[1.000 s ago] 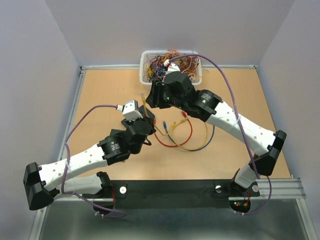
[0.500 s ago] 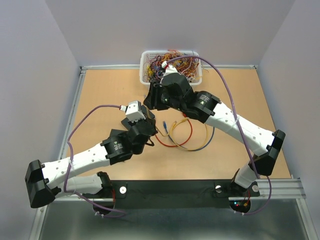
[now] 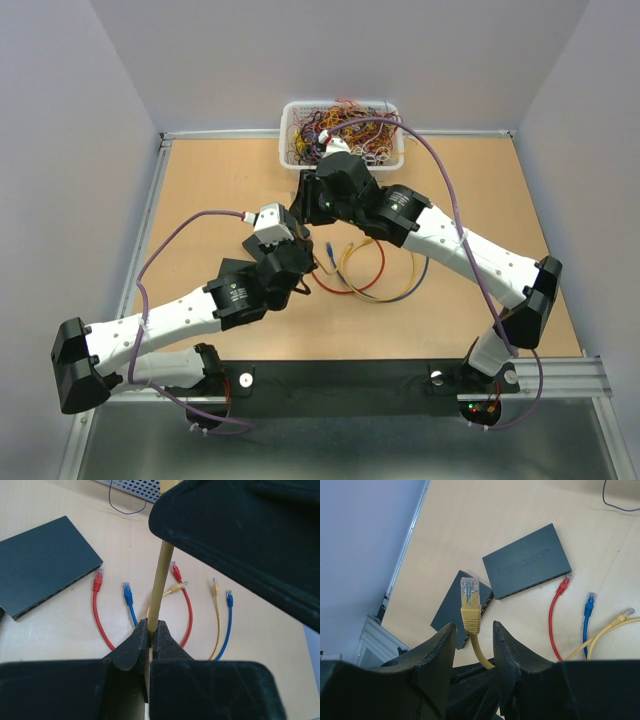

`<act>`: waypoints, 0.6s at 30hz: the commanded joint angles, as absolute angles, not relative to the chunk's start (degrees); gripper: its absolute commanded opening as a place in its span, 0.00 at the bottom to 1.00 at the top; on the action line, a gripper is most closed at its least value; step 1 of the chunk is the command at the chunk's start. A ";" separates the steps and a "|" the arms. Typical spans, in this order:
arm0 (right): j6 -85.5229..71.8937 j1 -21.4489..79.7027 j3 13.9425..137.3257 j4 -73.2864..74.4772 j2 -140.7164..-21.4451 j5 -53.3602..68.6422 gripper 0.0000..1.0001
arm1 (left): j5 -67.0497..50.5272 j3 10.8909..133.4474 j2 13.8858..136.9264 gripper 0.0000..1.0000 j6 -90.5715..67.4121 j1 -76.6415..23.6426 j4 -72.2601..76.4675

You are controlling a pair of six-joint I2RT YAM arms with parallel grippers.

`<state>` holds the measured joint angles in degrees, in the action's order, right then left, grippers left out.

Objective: Insert the plug into the switch port

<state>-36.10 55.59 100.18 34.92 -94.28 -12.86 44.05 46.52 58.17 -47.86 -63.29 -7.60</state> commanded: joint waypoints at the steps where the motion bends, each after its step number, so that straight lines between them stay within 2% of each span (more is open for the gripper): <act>1: -36.56 56.16 99.76 31.46 -94.48 -14.06 0.41 | 46.67 49.31 58.10 0.00 -47.99 -63.81 -6.68; 9: -36.56 56.16 99.05 30.41 -94.48 -14.24 0.36 | 47.20 49.04 57.83 0.00 -47.99 -64.25 -6.77; 18: -36.39 56.16 98.18 29.44 -94.75 -13.54 0.22 | 47.37 49.13 57.57 0.00 -47.99 -64.86 -6.59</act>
<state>-36.27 55.59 98.61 32.32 -94.48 -13.13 44.71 46.52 58.33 -47.88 -64.20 -7.60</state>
